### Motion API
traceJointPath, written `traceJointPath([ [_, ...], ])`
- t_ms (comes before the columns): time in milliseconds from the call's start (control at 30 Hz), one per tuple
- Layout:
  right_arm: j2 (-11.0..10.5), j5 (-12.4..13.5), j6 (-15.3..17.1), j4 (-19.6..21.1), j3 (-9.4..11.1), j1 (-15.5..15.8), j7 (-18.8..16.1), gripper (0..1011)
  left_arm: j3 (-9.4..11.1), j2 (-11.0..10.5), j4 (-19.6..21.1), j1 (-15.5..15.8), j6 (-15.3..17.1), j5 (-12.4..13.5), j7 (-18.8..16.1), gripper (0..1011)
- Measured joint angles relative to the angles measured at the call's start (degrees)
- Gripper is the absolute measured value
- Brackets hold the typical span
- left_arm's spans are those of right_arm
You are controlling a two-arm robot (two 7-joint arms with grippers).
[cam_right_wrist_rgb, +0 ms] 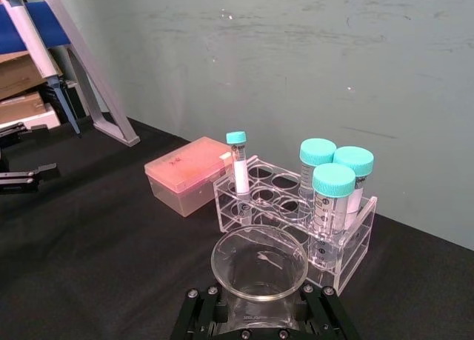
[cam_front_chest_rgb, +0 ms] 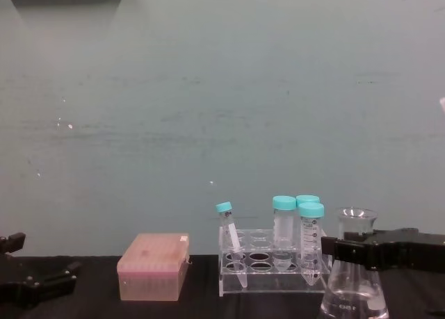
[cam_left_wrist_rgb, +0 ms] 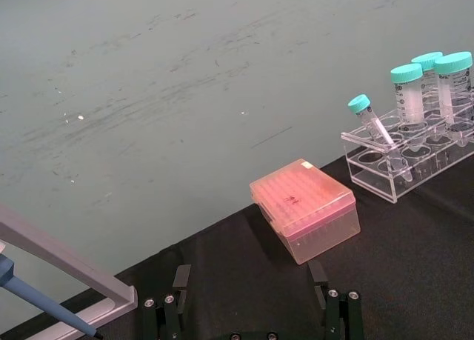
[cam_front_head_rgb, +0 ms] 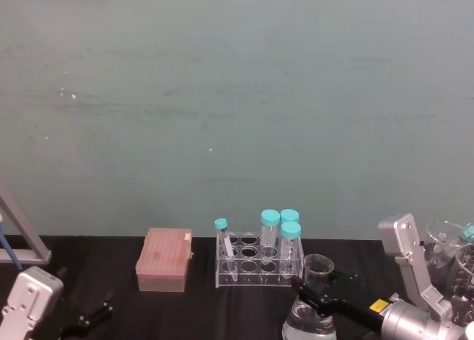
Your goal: Pick up the beaker with the right gripper, shake it three times, and then put it down.
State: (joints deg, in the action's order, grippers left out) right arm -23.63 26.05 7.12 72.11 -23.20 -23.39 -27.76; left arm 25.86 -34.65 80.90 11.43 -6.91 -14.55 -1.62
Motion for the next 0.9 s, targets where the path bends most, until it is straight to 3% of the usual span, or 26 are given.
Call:
traceJointPath([
  [500, 0.00, -0.04, 0.05, 0.01, 0.00, 0.03, 0.05, 456, 0.00, 0.00, 0.00, 0.00, 0.00, 0.00, 0.00, 1000],
  [900, -0.01, -0.12, 0.21, -0.07, -0.04, 0.06, 0.12, 791, 0.00, 0.00, 0.00, 0.00, 0.00, 0.00, 0.00, 1000],
])
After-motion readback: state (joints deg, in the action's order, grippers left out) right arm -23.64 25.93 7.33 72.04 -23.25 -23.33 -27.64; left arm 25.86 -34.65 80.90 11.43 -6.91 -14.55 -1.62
